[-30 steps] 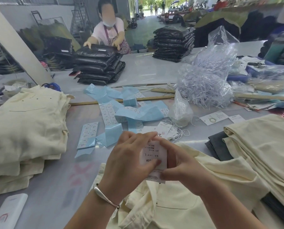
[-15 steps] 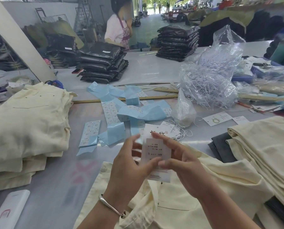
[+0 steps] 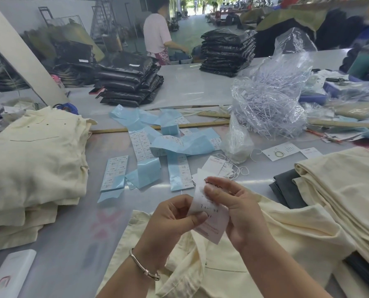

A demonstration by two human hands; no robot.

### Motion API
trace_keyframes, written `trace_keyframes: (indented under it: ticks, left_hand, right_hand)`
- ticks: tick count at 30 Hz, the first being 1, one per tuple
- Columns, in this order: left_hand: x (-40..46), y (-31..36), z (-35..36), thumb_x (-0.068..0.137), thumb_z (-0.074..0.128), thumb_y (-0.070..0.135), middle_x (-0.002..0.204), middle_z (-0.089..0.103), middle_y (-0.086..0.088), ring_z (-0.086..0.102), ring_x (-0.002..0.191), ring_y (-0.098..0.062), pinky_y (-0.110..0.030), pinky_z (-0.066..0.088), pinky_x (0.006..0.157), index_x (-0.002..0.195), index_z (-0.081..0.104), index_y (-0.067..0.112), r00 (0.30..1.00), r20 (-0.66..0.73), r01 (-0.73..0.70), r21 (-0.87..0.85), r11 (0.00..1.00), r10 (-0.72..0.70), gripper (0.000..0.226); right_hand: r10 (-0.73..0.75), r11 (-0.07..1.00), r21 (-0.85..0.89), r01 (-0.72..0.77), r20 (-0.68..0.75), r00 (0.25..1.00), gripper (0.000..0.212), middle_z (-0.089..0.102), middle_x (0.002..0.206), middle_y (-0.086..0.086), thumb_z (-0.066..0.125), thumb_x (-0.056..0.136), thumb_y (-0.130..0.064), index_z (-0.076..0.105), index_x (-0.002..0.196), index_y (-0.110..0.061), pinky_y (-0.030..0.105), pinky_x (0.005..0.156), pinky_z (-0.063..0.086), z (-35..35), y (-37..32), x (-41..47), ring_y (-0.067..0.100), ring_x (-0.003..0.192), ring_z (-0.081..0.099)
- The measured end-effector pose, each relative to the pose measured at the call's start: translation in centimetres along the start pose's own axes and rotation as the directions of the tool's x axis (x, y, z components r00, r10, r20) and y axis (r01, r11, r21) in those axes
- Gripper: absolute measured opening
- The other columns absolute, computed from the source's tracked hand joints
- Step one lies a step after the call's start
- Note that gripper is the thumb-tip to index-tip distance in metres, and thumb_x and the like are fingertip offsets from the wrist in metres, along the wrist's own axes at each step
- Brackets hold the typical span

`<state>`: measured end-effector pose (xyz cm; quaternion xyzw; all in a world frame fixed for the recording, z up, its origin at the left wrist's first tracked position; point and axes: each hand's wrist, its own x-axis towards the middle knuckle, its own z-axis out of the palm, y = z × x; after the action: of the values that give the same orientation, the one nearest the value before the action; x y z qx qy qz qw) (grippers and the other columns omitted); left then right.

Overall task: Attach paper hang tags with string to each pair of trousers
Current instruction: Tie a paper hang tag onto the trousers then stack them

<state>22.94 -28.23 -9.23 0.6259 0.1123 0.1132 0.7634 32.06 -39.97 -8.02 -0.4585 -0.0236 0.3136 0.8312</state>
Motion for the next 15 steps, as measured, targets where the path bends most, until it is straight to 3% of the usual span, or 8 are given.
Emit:
trace_keyframes:
  ticks: [3,5,10,15]
  left_hand:
    - [0.1,-0.3,0.2,0.068,0.079,0.006,0.096,0.069,-0.025,0.065,0.087,-0.028,-0.034,0.054,0.079,0.096,0.065,-0.009,0.999,0.009,0.052,0.0,0.999,-0.052,0.035]
    - [0.2,-0.4,0.4,0.066,0.081,0.003,0.1,0.071,-0.026,0.068,0.089,-0.033,-0.038,0.057,0.079,0.101,0.067,-0.004,0.997,0.03,0.076,-0.009,0.997,-0.076,0.039]
    - [0.6,-0.4,-0.3,0.066,0.081,0.003,0.092,0.075,-0.018,0.072,0.081,-0.024,-0.03,0.057,0.072,0.091,0.077,0.006,0.993,0.089,0.071,0.09,0.993,-0.079,0.025]
    - [0.6,-1.1,-1.3,0.069,0.081,0.011,0.092,0.074,-0.019,0.071,0.082,-0.025,-0.032,0.057,0.075,0.092,0.076,0.0,0.975,0.133,0.153,0.174,0.973,-0.177,0.026]
  right_hand:
    - [-0.205,0.972,-0.131,0.195,-0.071,0.976,0.022,0.069,0.071,0.008,0.076,0.07,0.004,0.071,0.087,-0.009,0.03,0.053,0.054,0.5,0.7,-0.1,0.018,0.059,0.063]
    - [-0.269,0.946,-0.207,0.25,-0.072,0.96,0.017,0.069,0.071,0.008,0.074,0.075,0.003,0.071,0.085,-0.01,0.033,0.055,0.056,1.0,1.1,-0.1,0.019,0.061,0.063]
    - [-0.166,0.977,-0.159,0.145,-0.128,0.978,0.01,0.066,0.069,0.007,0.07,0.082,-0.002,0.072,0.085,-0.011,0.032,0.053,0.055,1.2,1.2,0.6,0.019,0.057,0.06]
    - [-0.087,0.991,-0.12,0.061,-0.223,0.971,0.006,0.065,0.069,0.008,0.068,0.086,-0.007,0.072,0.088,-0.011,0.028,0.048,0.052,0.7,2.6,1.3,0.016,0.053,0.058]
